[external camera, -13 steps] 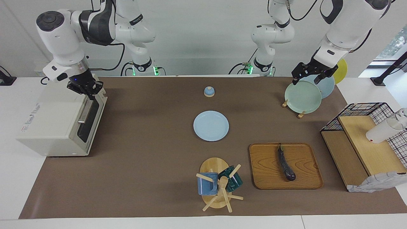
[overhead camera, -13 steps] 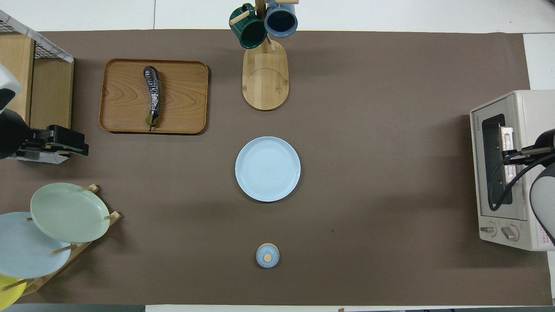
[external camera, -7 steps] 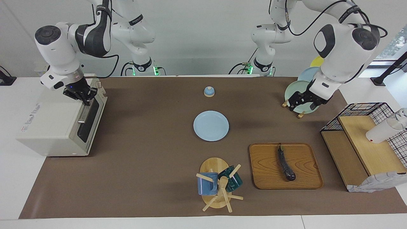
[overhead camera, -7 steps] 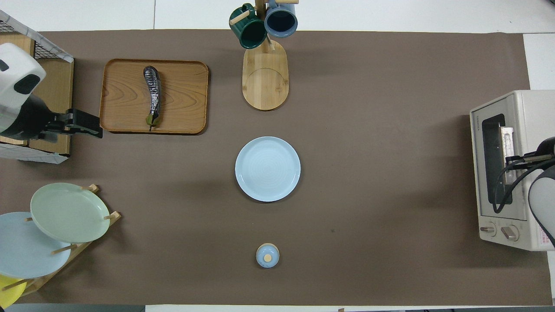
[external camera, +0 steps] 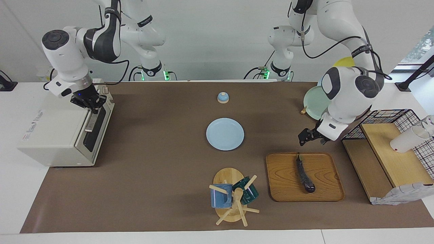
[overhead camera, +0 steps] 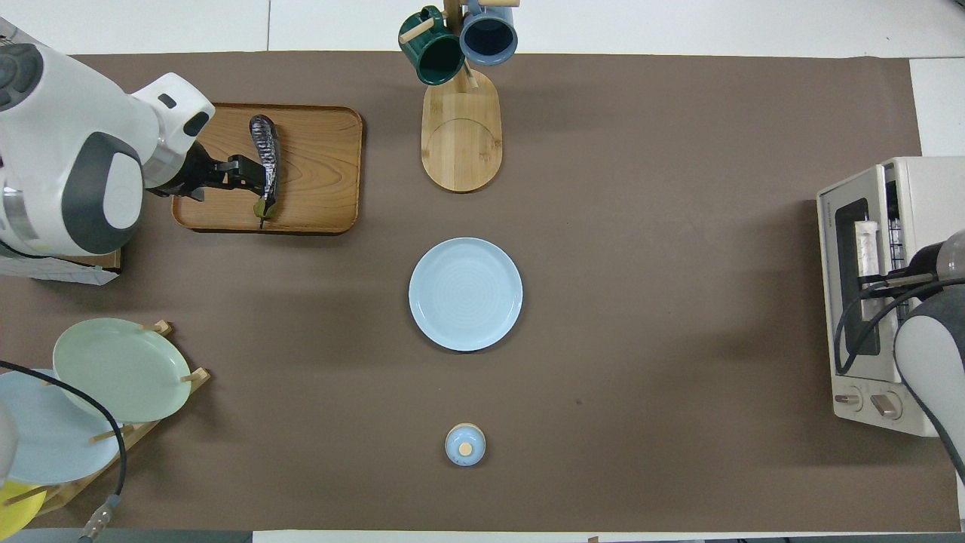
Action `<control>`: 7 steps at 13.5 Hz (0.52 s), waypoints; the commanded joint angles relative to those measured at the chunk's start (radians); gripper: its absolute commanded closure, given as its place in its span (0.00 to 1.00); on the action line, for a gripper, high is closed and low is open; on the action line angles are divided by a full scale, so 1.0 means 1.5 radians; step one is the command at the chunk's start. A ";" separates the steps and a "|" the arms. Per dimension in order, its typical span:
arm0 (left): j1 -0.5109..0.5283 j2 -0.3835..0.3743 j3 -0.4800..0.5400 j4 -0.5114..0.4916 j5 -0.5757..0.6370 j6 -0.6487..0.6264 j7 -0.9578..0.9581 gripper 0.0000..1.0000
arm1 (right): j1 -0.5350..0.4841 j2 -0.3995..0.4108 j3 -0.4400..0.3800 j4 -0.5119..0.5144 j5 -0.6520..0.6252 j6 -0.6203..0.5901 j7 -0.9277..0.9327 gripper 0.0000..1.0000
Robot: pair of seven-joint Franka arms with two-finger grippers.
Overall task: Put eggplant into oven
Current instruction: 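Open the oven with the right gripper while the left gripper nears eggplant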
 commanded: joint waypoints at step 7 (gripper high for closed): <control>-0.009 0.033 0.009 -0.035 0.007 0.090 0.083 0.00 | 0.007 0.147 0.001 -0.056 0.016 0.247 0.010 1.00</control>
